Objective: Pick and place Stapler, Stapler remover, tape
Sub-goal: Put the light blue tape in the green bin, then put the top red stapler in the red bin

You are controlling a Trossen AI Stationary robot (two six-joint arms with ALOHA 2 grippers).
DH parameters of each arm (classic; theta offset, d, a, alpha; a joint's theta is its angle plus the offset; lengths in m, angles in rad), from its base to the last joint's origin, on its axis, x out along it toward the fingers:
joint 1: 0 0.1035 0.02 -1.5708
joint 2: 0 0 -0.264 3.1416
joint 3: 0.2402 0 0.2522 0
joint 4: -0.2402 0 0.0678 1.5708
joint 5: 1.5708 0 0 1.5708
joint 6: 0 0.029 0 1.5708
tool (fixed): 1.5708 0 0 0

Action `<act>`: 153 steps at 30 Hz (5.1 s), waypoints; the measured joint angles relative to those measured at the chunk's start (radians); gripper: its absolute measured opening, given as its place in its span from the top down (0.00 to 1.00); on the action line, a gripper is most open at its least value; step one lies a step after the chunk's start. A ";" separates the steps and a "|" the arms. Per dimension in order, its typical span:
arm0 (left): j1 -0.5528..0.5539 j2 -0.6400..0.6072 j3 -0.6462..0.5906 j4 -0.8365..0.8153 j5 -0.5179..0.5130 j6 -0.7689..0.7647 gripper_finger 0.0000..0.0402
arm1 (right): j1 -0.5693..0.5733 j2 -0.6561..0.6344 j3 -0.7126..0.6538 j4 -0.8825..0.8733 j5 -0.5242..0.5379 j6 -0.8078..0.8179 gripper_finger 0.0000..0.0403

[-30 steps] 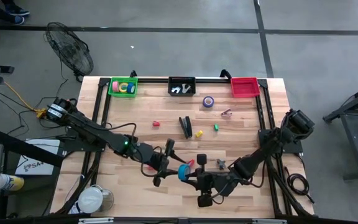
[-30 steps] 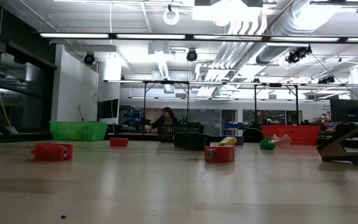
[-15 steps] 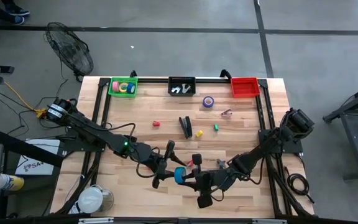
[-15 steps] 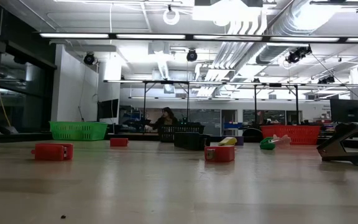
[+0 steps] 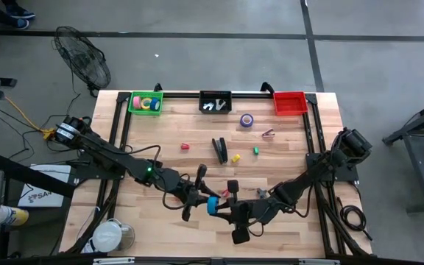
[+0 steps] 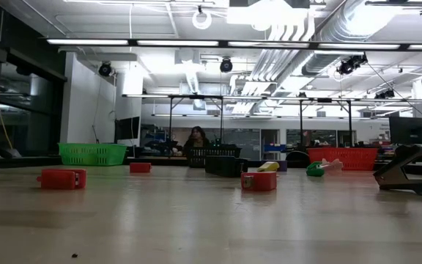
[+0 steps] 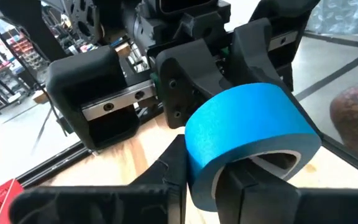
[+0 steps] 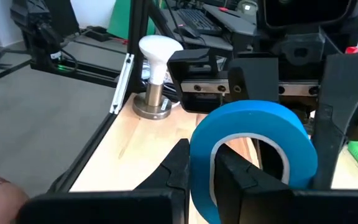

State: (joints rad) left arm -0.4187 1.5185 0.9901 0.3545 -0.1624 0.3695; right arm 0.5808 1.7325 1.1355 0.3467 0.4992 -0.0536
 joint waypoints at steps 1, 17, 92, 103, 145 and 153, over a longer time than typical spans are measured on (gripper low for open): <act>0.000 0.000 0.001 -0.004 0.000 0.000 0.90 | 0.000 0.000 0.000 0.000 0.000 0.000 0.92; -0.001 -0.001 0.004 -0.072 -0.111 -0.020 0.90 | 0.002 -0.028 -0.002 -0.051 -0.032 0.014 0.54; 1.218 0.117 0.001 -0.904 -0.901 -0.775 0.91 | -0.352 -0.188 -0.419 -0.217 0.348 0.176 0.52; 1.218 0.180 0.002 -0.948 -0.890 -0.770 0.91 | -0.352 -0.188 -0.419 -0.216 0.313 0.176 0.52; 1.217 -0.034 0.002 -1.063 -0.522 -0.754 0.53 | -0.351 -0.188 -0.419 -0.214 0.275 0.183 0.52; 1.215 -0.128 0.002 -1.052 -0.342 -0.711 0.53 | -0.351 -0.188 -0.419 -0.214 0.275 0.213 0.52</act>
State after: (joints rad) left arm 0.7963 1.3902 0.9920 -0.6977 -0.5045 -0.3414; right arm 0.2297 1.5448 0.7166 0.1326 0.7739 0.1596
